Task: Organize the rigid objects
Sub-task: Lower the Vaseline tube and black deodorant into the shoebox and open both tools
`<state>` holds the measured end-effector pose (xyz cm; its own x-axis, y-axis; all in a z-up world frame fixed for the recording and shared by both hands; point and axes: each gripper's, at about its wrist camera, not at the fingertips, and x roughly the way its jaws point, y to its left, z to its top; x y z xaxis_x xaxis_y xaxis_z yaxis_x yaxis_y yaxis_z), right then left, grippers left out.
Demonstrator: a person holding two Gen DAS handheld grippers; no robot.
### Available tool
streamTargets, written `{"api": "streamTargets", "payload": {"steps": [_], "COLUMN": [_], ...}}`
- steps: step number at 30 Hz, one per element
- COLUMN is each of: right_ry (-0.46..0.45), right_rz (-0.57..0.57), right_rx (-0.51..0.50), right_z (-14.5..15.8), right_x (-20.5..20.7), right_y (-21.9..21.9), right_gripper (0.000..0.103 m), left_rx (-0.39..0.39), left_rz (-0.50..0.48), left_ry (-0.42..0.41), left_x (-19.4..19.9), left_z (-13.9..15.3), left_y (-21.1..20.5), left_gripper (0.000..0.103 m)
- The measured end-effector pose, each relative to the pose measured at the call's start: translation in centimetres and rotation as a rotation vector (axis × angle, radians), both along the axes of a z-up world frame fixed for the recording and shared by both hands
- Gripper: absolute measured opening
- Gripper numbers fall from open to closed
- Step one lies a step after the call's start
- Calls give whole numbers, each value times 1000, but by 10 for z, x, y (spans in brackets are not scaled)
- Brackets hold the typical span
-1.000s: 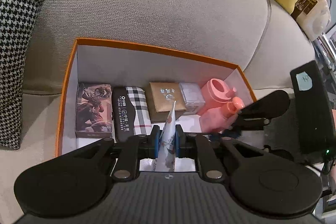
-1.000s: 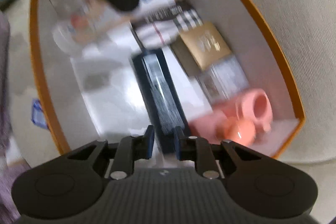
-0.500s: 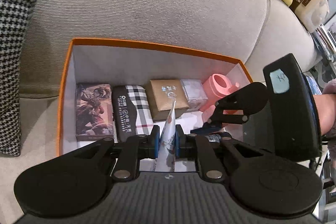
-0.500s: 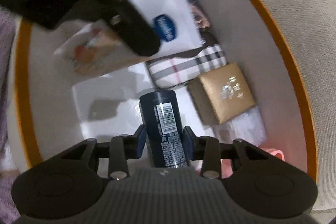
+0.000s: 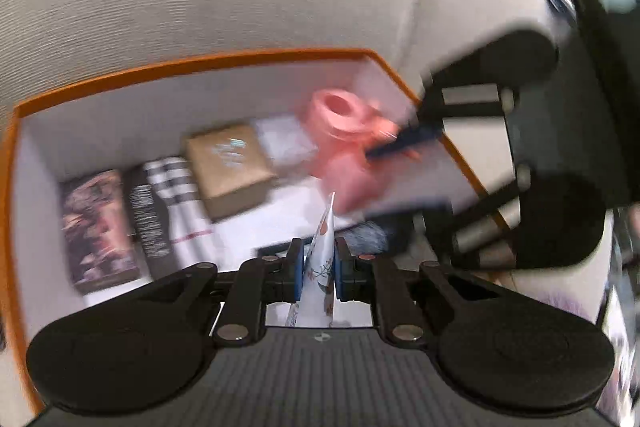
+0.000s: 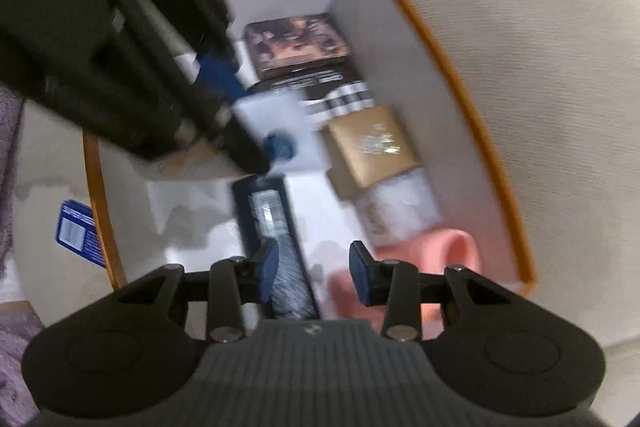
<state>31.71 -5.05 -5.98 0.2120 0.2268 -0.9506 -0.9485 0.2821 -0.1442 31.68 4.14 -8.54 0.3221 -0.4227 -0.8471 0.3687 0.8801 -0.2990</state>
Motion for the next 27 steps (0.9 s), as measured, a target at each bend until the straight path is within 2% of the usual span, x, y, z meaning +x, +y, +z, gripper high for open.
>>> {"api": "streamTargets", "payload": {"steps": [3, 7, 10, 14, 18, 21, 25, 27], "right_ry": [-33, -62, -77, -68, -30, -8, -8, -2], "right_rz": [-45, -70, -66, -67, -84, -96, -106, -101], "right_rx": [29, 55, 51, 55, 57, 50, 60, 56], "right_z": [14, 27, 35, 25, 16, 11, 10, 11], "right_x": [1, -2, -11, -13, -10, -10, -11, -12], "right_y": [-15, -28, -36, -33, -32, -32, -30, -30], "right_gripper": [40, 41, 40, 39, 34, 28, 28, 28], "left_rx": [16, 20, -29, -38, -101, -121, -109, -105], "left_rz": [-67, -93, -86, -69, -59, -63, -22, -11], "left_ry": [18, 59, 121, 128, 162, 193, 159, 149], "left_x": [1, 5, 7, 3, -1, -3, -5, -6], "left_z": [-5, -12, -19, -17, -15, -17, -11, -9], "left_y": [-17, -31, -34, -34, -24, -23, -17, -12], "left_gripper": [17, 20, 23, 27, 41, 46, 43, 30]}}
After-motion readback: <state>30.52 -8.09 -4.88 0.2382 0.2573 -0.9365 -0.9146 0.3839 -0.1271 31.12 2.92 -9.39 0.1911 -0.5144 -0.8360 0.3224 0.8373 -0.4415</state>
